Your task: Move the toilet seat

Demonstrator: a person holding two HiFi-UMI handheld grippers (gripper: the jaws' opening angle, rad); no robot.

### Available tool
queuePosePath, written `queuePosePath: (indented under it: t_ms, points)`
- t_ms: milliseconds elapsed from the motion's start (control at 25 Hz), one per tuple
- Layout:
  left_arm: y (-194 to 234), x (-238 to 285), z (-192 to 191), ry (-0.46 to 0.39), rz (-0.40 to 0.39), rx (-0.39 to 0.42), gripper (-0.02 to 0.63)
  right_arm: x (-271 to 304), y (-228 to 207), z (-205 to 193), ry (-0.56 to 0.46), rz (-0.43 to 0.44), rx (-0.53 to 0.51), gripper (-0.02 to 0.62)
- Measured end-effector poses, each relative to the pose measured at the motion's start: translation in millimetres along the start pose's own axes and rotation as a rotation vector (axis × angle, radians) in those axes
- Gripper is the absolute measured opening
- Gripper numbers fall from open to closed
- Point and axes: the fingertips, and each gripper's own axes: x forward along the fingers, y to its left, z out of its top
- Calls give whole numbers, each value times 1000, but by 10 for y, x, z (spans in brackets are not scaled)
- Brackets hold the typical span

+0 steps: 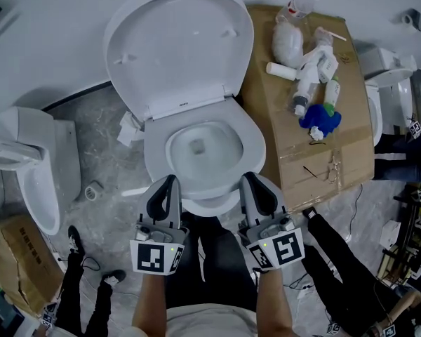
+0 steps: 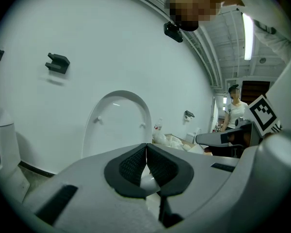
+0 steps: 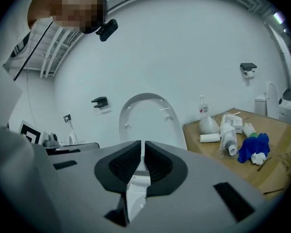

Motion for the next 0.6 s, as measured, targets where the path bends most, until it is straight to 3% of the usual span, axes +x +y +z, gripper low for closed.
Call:
queuePosePath:
  t_ms: [600]
  points:
    - [115,129,165,-18,20,-7,12,259,-70,210,-3,-11,-113,23]
